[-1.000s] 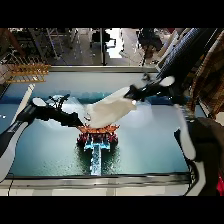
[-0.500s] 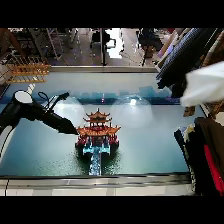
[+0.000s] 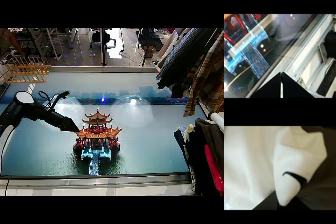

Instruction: Fold the clothes and pants, and hang the long-sleeved shirts on hangers.

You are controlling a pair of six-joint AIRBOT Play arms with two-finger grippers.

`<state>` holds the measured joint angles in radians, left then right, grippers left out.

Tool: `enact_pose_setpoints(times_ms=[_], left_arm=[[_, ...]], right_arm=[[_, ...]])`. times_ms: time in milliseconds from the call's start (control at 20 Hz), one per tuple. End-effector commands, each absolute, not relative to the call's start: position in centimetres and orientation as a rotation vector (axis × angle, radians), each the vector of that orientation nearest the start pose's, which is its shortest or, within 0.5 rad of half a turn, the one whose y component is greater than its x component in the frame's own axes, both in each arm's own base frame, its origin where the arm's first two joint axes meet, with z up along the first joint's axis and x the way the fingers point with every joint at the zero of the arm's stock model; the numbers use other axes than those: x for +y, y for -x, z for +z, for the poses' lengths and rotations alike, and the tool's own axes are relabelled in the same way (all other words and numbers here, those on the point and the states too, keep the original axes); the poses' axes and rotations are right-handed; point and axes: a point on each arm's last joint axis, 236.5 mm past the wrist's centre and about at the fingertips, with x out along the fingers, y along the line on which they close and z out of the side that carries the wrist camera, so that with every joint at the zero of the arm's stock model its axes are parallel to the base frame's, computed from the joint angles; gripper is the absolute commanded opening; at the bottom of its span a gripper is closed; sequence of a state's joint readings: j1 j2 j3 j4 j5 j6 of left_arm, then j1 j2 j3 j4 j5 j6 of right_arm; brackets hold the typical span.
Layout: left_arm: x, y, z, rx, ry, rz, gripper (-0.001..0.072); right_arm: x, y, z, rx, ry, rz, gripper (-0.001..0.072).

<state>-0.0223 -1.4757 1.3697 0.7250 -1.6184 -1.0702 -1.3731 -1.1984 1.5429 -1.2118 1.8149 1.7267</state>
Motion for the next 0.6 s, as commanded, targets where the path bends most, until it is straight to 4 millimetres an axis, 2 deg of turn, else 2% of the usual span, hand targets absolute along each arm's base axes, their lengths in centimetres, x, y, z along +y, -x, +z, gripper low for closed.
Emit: enact_pose_setpoints(times_ms=[0,100,200,250,300,350,400,500,550], left_arm=[[-18.5,-34.4,5.4,1.400,0.337,-1.010,0.0007],[-18.5,-34.5,4.2,1.432,0.356,-1.008,0.0008],[-18.5,-34.6,3.3,1.455,0.371,-1.006,0.0007],[-18.5,-34.7,3.0,1.463,0.375,-1.006,0.0007],[-18.5,-34.7,2.9,1.468,0.378,-1.004,0.0008],[-18.5,-34.7,2.8,1.471,0.381,-1.003,0.0008],[-18.5,-34.6,2.9,1.471,0.380,-1.005,0.0008],[-18.4,-34.2,3.1,1.484,0.380,-1.016,0.0007],[-18.3,-34.2,3.1,1.487,0.382,-1.016,0.0007]], right_arm=[[-24.7,-7.3,7.9,1.272,-1.292,-0.985,0.0015],[-23.9,-3.9,5.9,1.443,-1.221,-1.012,0.0015],[-23.9,-0.6,5.4,1.578,-1.118,-1.055,0.0015],[-24.4,0.1,5.6,1.606,-1.058,-1.044,0.0028],[-25.1,-0.1,5.7,1.582,-1.027,-1.043,0.0277],[-26.0,-1.0,6.2,1.538,-0.999,-1.032,0.0591],[-27.0,-2.0,6.9,1.489,-0.958,-1.024,0.0663],[-28.7,-4.7,9.7,1.383,-0.877,-1.004,0.0664],[-29.4,-7.1,11.5,1.298,-0.836,-0.967,0.0669]])
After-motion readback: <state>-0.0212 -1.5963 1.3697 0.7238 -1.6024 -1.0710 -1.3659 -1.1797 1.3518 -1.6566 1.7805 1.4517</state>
